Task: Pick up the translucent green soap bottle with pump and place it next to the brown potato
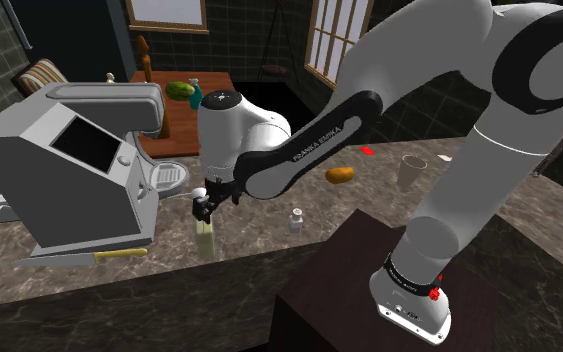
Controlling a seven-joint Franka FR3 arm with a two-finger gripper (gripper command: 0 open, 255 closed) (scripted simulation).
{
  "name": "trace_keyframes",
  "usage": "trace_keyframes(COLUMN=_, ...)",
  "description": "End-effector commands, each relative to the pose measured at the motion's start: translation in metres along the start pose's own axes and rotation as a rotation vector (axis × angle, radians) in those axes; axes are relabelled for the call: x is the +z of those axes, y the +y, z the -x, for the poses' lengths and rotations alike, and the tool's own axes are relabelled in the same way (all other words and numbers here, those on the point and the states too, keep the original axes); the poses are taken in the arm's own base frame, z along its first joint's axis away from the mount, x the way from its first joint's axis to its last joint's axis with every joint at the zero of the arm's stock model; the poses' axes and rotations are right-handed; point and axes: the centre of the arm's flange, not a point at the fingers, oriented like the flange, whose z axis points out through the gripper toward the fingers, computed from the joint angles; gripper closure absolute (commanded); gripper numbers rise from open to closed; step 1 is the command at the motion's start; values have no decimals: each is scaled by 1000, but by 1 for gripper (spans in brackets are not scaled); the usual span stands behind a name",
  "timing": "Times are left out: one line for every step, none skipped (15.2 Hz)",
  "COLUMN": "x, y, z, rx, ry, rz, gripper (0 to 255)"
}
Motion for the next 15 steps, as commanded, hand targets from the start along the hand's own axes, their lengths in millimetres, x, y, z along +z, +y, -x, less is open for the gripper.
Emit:
trace_keyframes(x=22, y=-19, z=-5, rx=12, ry=0, rz=8, gripper=0)
trace_keyframes(x=32, y=-28, z=-8, rx=17, ry=-2, rz=12, gripper=0)
trace_keyframes(x=43, y=-36, z=-11, rx=22, ry=-3, rz=17, gripper=0)
trace_keyframes(x=53, y=-45, z=-13, rx=26, ry=-5, rz=21, gripper=0)
trace_keyframes(x=55, y=-47, z=-14, rx=27, ry=-5, rz=22, gripper=0)
trace_keyframes(x=61, y=-47, z=-14, rx=27, ry=-5, rz=22, gripper=0)
trace_keyframes(x=66, y=-47, z=-14, rx=27, ry=-5, rz=22, gripper=0)
trace_keyframes(x=71, y=-47, z=-14, rx=27, ry=-5, rz=22, gripper=0)
trace_keyframes(x=77, y=-47, z=-14, rx=27, ry=-5, rz=22, gripper=0)
trace_keyframes(x=82, y=-47, z=-14, rx=27, ry=-5, rz=22, gripper=0)
trace_keyframes(x=87, y=-46, z=-14, rx=27, ry=-5, rz=22, gripper=0)
trace_keyframes(x=95, y=-46, z=-14, rx=27, ry=-5, rz=22, gripper=0)
trace_keyframes(x=95, y=-46, z=-14, rx=27, ry=-5, rz=22, gripper=0)
trace_keyframes(x=95, y=-46, z=-14, rx=27, ry=-5, rz=22, gripper=0)
trace_keyframes(x=95, y=-46, z=-14, rx=27, ry=-5, rz=22, gripper=0)
